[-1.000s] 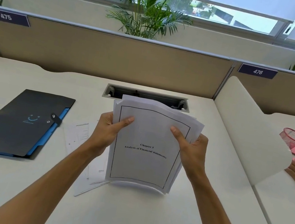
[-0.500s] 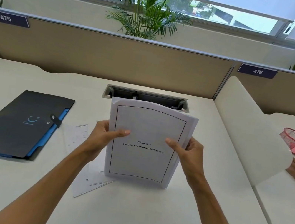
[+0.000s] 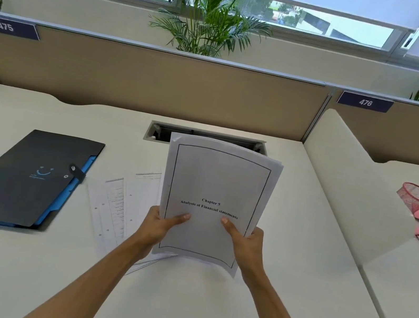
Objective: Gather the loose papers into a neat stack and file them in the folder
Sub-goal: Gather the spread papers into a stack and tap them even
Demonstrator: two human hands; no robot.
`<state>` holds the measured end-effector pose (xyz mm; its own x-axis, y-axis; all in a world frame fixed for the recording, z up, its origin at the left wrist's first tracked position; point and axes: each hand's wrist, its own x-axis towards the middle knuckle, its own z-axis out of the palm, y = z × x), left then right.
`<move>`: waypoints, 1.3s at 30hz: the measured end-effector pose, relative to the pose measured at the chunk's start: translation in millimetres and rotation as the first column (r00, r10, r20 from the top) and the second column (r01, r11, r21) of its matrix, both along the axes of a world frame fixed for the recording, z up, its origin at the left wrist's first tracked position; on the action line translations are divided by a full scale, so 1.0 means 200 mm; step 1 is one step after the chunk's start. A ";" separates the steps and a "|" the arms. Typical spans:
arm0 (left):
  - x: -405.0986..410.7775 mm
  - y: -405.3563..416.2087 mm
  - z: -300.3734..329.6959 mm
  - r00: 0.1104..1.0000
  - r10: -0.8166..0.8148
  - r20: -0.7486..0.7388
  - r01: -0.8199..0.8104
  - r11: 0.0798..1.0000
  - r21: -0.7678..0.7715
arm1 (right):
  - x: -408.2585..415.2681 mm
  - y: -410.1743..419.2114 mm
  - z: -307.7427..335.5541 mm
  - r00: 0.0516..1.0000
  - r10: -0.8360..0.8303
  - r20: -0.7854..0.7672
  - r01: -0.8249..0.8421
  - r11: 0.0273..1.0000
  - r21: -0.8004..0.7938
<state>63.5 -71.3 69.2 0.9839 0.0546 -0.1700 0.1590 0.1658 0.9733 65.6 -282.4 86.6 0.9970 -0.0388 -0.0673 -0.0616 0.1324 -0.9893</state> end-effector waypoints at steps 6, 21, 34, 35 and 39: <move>0.03 0.03 0.10 0.995 0.024 0.100 -0.026 0.999 0.021 | 0.02 -0.02 0.11 0.993 0.000 0.120 0.002 1.000 -0.020; -0.09 -0.01 -0.13 0.993 0.052 -0.108 -0.051 0.999 0.009 | -0.07 -0.08 -0.21 0.998 -0.001 -0.071 -0.004 0.997 -0.076; 0.04 -0.03 0.02 0.986 0.128 -0.106 -0.127 0.992 0.017 | -0.03 -0.12 -0.15 0.999 0.012 -0.033 -0.017 0.991 -0.133; 0.04 -0.01 0.00 0.984 0.145 -0.107 -0.141 0.989 0.047 | -0.02 -0.14 -0.15 0.999 -0.004 -0.040 -0.001 0.991 -0.132; 0.03 0.08 -0.09 0.952 0.287 -0.103 -0.242 0.917 0.317 | 0.01 -0.20 -0.16 0.995 -0.067 -0.079 0.055 0.988 -0.145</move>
